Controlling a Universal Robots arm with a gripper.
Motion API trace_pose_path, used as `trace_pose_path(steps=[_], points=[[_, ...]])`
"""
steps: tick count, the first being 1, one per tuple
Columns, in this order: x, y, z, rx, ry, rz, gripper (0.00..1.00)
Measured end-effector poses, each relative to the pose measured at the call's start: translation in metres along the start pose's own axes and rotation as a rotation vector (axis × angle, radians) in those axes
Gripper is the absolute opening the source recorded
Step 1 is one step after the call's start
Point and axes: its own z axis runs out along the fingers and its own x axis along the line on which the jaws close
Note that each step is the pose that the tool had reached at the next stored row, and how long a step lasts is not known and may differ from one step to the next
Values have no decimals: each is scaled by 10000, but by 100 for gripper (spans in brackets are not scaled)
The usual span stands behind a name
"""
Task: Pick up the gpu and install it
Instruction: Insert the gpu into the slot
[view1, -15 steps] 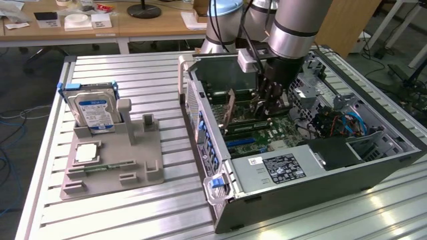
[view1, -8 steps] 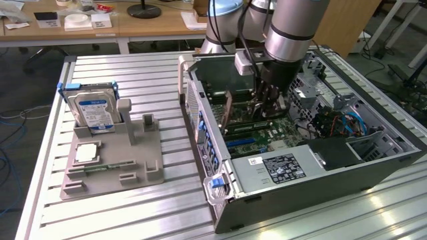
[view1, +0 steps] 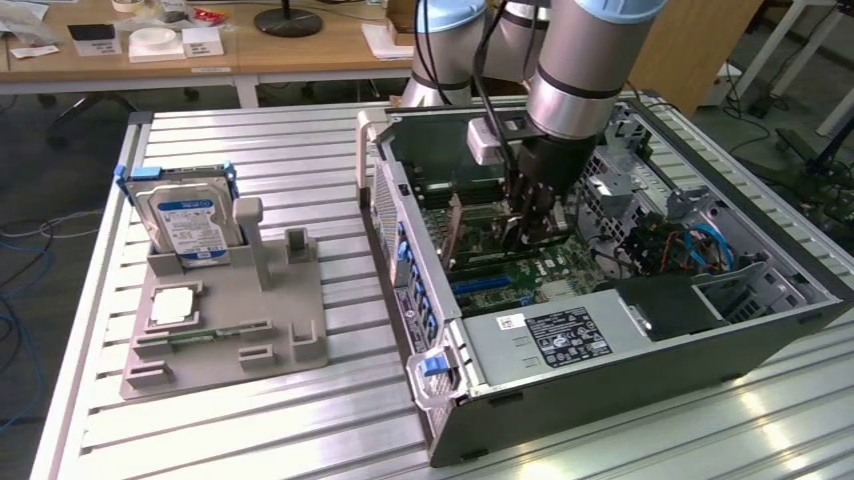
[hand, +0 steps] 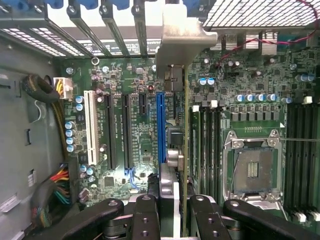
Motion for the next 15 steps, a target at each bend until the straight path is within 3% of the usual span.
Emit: trace_pose_path(steps=[8,15], points=[[1,0,24,0,-2,-2,28],[6,4,144,-9,0,-1,28]])
